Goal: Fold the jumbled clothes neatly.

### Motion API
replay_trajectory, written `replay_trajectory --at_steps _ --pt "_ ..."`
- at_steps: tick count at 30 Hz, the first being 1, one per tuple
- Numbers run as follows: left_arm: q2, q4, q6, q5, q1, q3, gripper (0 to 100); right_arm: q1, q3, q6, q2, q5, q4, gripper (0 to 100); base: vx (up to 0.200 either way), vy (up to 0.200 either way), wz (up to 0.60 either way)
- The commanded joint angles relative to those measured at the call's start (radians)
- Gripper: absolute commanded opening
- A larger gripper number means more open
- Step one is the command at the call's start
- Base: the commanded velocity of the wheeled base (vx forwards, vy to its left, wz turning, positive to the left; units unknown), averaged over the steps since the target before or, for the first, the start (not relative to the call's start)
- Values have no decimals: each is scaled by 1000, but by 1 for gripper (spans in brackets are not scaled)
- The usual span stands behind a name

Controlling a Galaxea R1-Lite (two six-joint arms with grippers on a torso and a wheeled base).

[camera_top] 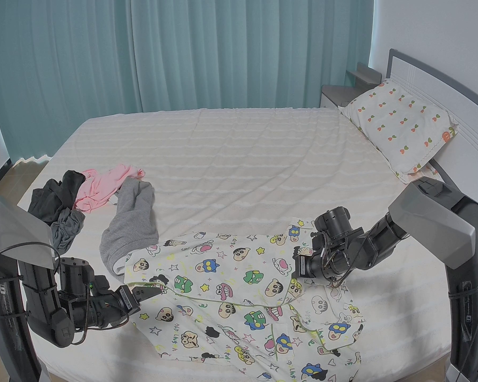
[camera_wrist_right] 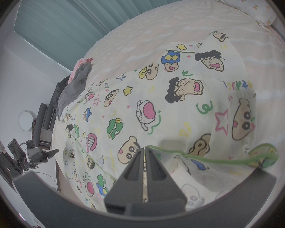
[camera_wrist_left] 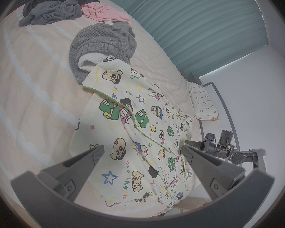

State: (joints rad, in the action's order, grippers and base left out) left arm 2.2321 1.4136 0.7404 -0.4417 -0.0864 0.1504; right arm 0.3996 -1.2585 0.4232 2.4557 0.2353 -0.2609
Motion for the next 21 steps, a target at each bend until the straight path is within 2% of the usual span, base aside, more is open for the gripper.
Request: replay_trajectory --at_steps 1,8,12,15,17,21 --pt "1 1 0 1 0 0 100 -13 -18 11 40 2 -21 0 0 0 0" --pt "1 1 0 1 -1 0 100 -25 50 131 -77 13 -181 0 0 0 0" --pt "1 1 0 0 0 0 100 -41 83 129 -143 21 -189 0 0 0 0" --pt "1 1 0 1 0 0 100 -73 163 117 -222 61 -182 0 0 0 0" --pt "1 1 0 1 0 0 100 -93 258 72 -273 85 -182 0 0 0 0" --pt "1 1 0 1 -1 0 100 -105 372 -27 -299 90 -181 0 0 0 0"
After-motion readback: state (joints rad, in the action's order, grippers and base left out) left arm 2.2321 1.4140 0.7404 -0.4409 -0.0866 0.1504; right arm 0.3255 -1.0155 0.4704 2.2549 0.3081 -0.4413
